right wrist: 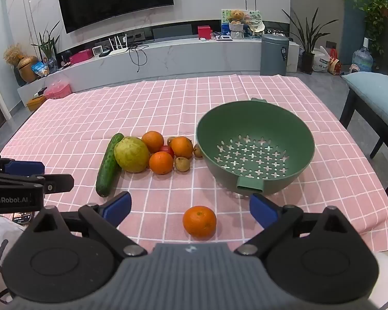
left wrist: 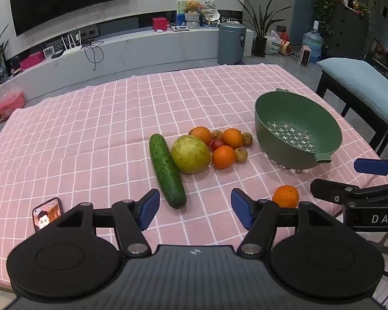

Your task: Organize fruits

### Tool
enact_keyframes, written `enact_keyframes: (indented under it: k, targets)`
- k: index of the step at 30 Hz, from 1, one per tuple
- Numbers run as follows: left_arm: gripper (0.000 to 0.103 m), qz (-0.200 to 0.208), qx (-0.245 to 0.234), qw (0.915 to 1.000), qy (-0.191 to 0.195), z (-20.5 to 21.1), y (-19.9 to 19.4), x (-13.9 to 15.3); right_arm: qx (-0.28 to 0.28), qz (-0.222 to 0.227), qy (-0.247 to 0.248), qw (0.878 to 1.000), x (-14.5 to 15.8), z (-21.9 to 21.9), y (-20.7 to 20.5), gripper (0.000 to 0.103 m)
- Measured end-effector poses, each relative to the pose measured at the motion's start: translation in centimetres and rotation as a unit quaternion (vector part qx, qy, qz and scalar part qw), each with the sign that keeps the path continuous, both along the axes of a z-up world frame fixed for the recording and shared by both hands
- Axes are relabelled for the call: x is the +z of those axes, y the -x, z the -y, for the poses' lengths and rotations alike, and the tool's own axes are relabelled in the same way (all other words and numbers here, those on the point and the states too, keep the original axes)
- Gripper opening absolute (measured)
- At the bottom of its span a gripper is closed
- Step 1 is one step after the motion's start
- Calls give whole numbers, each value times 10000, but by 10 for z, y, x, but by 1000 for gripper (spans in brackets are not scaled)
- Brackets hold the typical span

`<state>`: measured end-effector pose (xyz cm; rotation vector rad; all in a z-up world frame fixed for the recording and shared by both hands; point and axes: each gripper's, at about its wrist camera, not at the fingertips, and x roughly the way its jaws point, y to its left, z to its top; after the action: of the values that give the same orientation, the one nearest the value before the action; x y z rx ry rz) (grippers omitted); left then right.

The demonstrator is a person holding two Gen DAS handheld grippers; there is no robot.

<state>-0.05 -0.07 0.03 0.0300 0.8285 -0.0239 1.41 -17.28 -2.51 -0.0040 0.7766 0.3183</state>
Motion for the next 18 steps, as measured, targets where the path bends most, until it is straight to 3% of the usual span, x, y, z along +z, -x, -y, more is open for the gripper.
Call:
enact_keyframes:
  k: [18]
  targets:
    - [70,-69,86,9999,129,-2,1,0,-30,-28,3,10000,-1,0,2,95]
